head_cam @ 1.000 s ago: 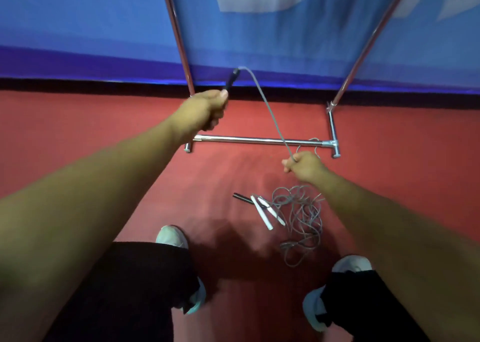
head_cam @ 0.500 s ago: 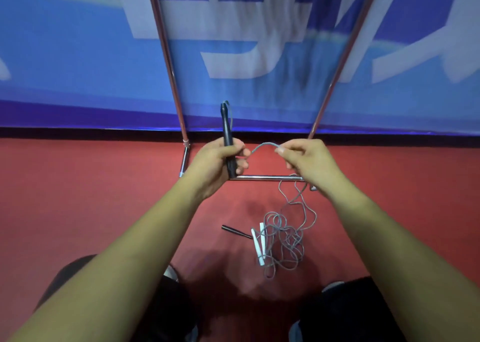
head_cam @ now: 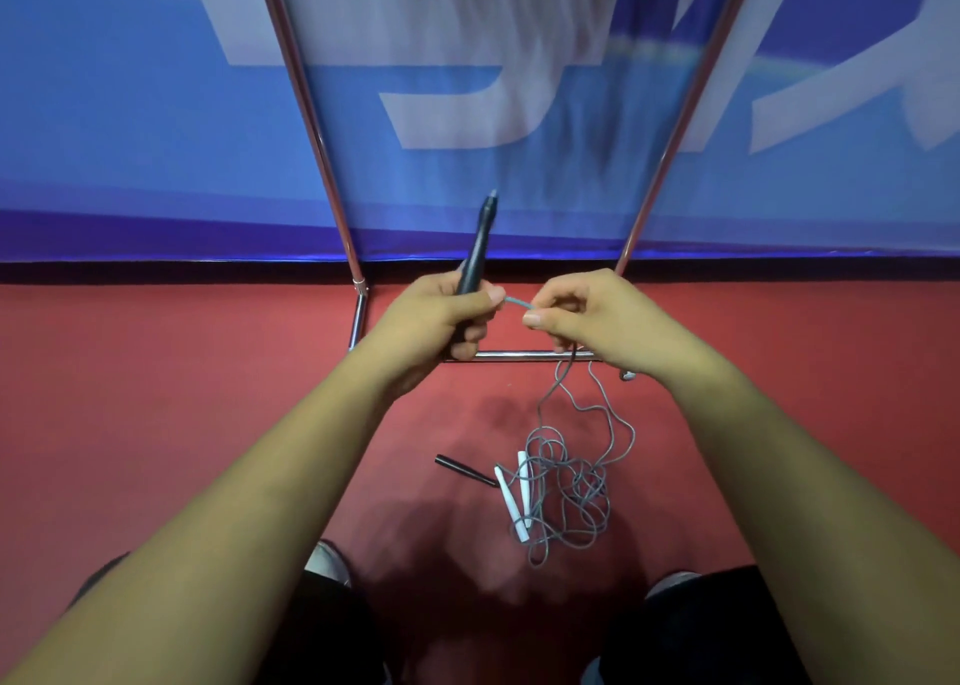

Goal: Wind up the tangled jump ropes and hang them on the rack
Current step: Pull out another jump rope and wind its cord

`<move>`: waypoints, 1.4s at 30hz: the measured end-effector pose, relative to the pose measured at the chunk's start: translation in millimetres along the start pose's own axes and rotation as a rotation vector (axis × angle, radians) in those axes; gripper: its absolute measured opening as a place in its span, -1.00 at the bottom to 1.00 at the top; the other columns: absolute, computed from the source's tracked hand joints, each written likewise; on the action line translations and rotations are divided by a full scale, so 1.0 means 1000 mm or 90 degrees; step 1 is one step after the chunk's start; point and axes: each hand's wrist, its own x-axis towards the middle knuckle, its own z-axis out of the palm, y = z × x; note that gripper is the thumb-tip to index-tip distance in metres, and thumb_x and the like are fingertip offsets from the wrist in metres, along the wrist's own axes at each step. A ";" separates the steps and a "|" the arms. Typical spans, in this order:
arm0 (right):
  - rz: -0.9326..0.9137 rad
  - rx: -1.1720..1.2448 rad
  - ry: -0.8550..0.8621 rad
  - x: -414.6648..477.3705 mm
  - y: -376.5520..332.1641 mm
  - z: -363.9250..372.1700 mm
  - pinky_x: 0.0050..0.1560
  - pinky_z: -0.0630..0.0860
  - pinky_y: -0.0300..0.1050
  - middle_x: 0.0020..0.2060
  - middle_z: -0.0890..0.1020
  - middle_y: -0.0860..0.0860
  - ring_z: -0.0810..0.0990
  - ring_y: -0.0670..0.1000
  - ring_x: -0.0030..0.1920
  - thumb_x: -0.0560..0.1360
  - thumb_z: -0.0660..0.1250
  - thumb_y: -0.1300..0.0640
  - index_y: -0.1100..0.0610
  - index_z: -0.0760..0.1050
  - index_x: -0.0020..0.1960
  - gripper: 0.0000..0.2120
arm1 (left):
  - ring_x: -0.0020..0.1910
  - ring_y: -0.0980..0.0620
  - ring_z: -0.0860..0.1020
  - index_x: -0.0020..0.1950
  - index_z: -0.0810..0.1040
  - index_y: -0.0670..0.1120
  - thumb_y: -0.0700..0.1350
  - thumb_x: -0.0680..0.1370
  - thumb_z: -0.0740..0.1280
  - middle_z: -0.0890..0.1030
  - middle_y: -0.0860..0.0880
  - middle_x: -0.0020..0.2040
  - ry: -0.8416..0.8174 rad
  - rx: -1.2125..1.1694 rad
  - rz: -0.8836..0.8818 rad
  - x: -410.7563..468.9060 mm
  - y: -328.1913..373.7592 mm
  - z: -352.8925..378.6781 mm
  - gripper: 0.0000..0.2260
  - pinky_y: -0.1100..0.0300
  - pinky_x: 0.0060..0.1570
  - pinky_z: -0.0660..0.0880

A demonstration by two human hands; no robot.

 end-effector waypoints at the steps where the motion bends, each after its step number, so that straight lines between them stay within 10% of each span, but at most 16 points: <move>1: 0.011 -0.020 -0.017 0.001 0.007 -0.003 -0.33 0.40 -0.35 -0.38 0.59 0.10 0.47 -0.18 -0.41 0.54 0.42 0.18 0.22 0.59 -0.15 -0.87 | -0.44 0.11 0.28 -0.19 0.42 -0.13 -0.27 0.62 0.27 0.36 0.01 -0.38 0.012 -0.068 -0.005 0.003 0.002 -0.002 -0.81 0.33 -0.52 0.17; 5: 0.139 -0.070 -0.091 -0.001 0.047 -0.023 -0.34 0.37 -0.41 -0.29 0.65 0.01 0.47 -0.24 -0.42 0.57 0.37 0.22 0.16 0.56 -0.15 -0.88 | -0.47 0.13 0.30 -0.14 0.44 -0.18 -0.25 0.63 0.23 0.32 -0.02 -0.36 0.074 -0.247 -0.019 0.011 0.009 -0.023 -0.86 0.36 -0.56 0.15; 9: 0.217 -0.078 -0.075 -0.003 0.077 -0.029 -0.14 0.43 -0.06 -0.23 0.70 0.12 0.53 0.00 -0.26 0.55 0.40 0.20 0.15 0.60 -0.13 -0.91 | -0.46 0.11 0.33 -0.11 0.44 -0.17 -0.26 0.62 0.25 0.39 -0.05 -0.33 0.140 -0.282 -0.025 0.015 0.008 -0.036 -0.89 0.35 -0.56 0.22; 14: 0.114 0.175 0.156 0.005 0.041 -0.024 -0.41 0.38 -0.18 -0.44 0.43 0.04 0.40 0.01 -0.47 0.58 0.35 0.23 0.27 0.63 0.03 -0.88 | -0.39 0.11 0.63 0.20 0.55 -0.10 -0.25 0.61 0.32 0.62 -0.01 -0.13 0.300 0.125 0.031 0.012 0.003 -0.047 -0.82 0.35 -0.50 0.34; 20: 0.012 -0.080 -0.016 0.002 0.003 0.004 -0.36 0.28 -0.25 -0.51 0.49 -0.04 0.32 -0.20 -0.44 0.54 0.43 0.16 0.19 0.70 -0.10 -0.88 | -0.41 0.06 0.58 0.28 0.57 -0.08 -0.26 0.60 0.35 0.62 -0.05 -0.22 0.088 0.213 0.088 0.004 -0.003 -0.014 -0.73 0.27 -0.51 0.29; 25: -0.016 -0.009 0.048 0.002 -0.012 0.005 -0.43 0.23 -0.37 -0.56 0.43 -0.17 0.33 -0.18 -0.51 0.56 0.39 0.20 0.22 0.68 -0.08 -0.88 | -0.44 0.02 0.38 -0.08 0.59 -0.15 -0.08 0.59 0.40 0.51 0.04 -0.39 0.014 0.314 0.042 0.004 -0.005 -0.009 -0.85 0.24 -0.48 0.28; 34: 0.197 -0.161 -0.167 0.001 0.068 -0.020 -0.32 0.34 -0.46 -0.34 0.57 -0.05 0.44 -0.28 -0.45 0.60 0.33 0.20 0.17 0.57 -0.16 -0.84 | -0.48 0.12 0.24 -0.21 0.41 -0.11 -0.23 0.63 0.27 0.35 0.01 -0.40 0.131 -0.142 0.066 0.008 0.012 -0.032 -0.79 0.33 -0.58 0.11; 42: 0.084 0.093 0.159 0.005 0.035 -0.032 -0.31 0.36 -0.09 -0.50 0.47 0.09 0.41 0.04 -0.46 0.55 0.41 0.17 0.16 0.65 -0.11 -0.90 | -0.41 0.11 0.64 0.19 0.57 -0.06 -0.16 0.62 0.32 0.62 -0.05 -0.21 0.340 0.225 0.066 0.015 0.006 -0.055 -0.84 0.33 -0.49 0.34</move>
